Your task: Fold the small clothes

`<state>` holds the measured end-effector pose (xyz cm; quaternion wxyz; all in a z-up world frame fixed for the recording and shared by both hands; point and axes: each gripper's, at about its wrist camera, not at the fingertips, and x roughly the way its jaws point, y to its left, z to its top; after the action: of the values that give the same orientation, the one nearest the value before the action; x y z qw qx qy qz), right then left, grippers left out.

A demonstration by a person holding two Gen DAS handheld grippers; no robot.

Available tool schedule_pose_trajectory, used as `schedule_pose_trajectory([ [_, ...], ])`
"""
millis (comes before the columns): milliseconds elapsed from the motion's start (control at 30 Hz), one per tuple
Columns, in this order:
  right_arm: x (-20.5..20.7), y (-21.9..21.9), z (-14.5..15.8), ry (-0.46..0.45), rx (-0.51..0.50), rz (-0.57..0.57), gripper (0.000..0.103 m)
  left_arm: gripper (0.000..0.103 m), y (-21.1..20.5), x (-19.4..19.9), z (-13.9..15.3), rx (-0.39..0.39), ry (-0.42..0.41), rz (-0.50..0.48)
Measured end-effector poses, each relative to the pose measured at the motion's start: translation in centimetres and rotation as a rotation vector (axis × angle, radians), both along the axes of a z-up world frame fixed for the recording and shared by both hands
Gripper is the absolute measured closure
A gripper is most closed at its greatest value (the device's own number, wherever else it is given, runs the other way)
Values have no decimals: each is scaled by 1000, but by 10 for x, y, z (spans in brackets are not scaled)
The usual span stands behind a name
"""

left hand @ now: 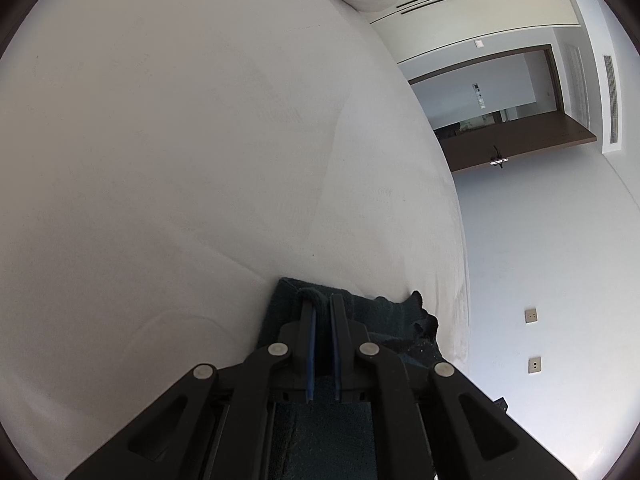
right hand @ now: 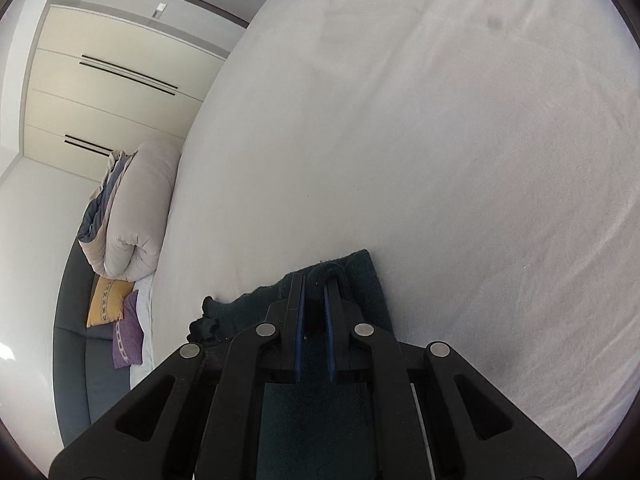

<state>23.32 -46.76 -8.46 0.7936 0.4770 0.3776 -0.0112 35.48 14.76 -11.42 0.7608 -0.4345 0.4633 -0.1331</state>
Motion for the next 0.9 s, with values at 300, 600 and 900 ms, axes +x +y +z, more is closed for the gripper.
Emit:
schedule_pose_trajectory([
  [300, -5, -1, 28, -92, -63, -62, 22, 39, 22, -40, 35, 24, -95, 68],
  [600, -55, 56, 61, -35, -407, 113, 24, 39, -17, -107, 29, 252, -110, -91],
  [900, -137, 75, 33, 55, -538, 166, 46, 39, -28, -143, 16, 408, -116, -142],
])
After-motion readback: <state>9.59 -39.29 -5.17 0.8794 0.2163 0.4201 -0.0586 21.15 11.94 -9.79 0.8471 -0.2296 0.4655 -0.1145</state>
